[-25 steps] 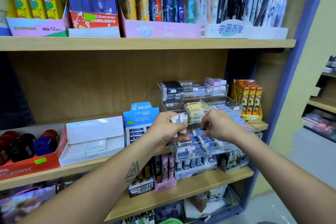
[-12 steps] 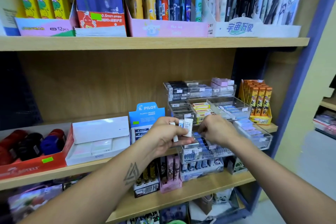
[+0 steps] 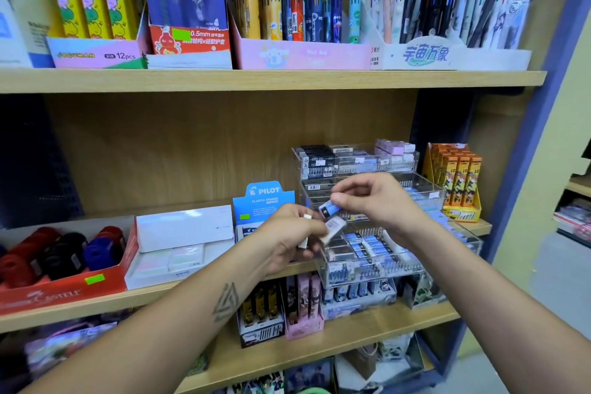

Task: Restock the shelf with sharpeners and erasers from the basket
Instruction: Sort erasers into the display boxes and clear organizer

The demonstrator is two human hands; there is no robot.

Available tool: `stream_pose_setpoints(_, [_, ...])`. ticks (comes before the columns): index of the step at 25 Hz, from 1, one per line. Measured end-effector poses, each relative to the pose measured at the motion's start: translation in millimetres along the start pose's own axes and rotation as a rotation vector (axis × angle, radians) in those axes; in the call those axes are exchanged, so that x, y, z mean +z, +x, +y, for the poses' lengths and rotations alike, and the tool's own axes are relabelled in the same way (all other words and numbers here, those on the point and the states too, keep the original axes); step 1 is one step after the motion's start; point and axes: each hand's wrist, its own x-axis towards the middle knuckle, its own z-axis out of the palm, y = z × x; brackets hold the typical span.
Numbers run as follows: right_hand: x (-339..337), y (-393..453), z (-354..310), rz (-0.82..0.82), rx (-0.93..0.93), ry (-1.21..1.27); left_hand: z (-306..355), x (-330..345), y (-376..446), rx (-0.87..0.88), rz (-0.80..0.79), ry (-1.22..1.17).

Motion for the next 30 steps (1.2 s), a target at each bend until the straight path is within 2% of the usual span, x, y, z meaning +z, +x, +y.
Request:
stream_pose_setpoints(2, [-11, 0, 4, 0.051, 0.058, 0.095, 3, -4, 0, -0.035, 0.035, 0.018])
stream_pose_setpoints(3, [-18, 0, 5, 0.055, 0.08, 0.056, 3, -6, 2, -0.045, 0.052, 0.016])
stream_pose_setpoints(5, [-34, 4, 12, -0.007, 0.069, -0.309, 4, -7, 4, -0.033, 0.072, 0.004])
stream_pose_setpoints(7, [-43, 8, 23, -0.215, -0.004, -0.81, 5, -3, 6, -0.016, 0.087, -0.004])
stream_pose_setpoints(9, [-38, 8, 33, -0.393, -0.022, -0.975, 5, 5, 8, 0.002, 0.088, -0.002])
stream_pose_setpoints(11, [-31, 5, 42, -0.417, -0.033, -0.942, 5, 10, 7, 0.017, 0.086, 0.003])
stream_pose_setpoints(13, [-31, 2, 49, -0.356, -0.014, -0.892, 3, 13, 8, 0.023, 0.083, 0.007])
stream_pose_setpoints(16, [-36, 4, 50, -0.346, 0.06, -0.985, 0, 14, 13, 0.018, 0.073, -0.03])
stream_pose_setpoints(19, [-31, 6, 47, -0.356, 0.096, -0.968, -4, 14, 15, 0.018, 0.053, -0.09])
stream_pose_setpoints(25, [-11, 3, 53, -0.176, 0.001, -1.078, -5, 10, 11, 0.049, 0.003, -0.17])
stream_pose_setpoints(30, [-11, -1, 51, -0.261, 0.058, -1.015, -5, 4, 9, 0.062, 0.006, -0.181])
